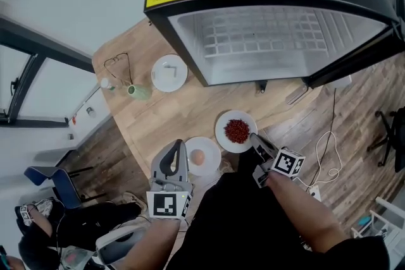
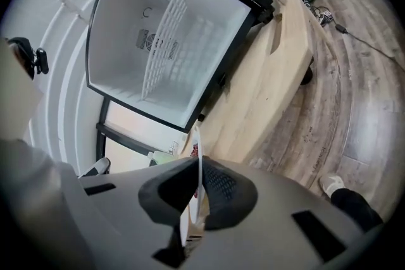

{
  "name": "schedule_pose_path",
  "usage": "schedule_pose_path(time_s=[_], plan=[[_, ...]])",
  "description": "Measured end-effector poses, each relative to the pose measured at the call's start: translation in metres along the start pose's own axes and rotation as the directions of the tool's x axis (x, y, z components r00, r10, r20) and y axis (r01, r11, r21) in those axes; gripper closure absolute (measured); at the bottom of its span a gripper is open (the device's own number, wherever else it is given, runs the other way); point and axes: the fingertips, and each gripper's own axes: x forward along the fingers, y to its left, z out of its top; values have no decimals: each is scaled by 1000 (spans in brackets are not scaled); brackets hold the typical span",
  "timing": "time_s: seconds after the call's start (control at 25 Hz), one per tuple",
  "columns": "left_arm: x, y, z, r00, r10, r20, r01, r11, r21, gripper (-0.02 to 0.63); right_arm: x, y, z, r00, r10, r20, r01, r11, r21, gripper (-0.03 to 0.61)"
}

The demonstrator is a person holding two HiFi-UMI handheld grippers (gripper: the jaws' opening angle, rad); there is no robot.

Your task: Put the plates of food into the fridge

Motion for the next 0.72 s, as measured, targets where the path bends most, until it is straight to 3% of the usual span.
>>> schedule_pose_path(time_s=[0.36,0.72], plan=[[2,-2,24,998,-15,66,14,1000,4,611,-13,31,26,997,28,66,-29,999,17,546],[6,6,40,994,-10,108,10,1000,2,611,-23,76,56,986,124,108,-125,992,2,546]])
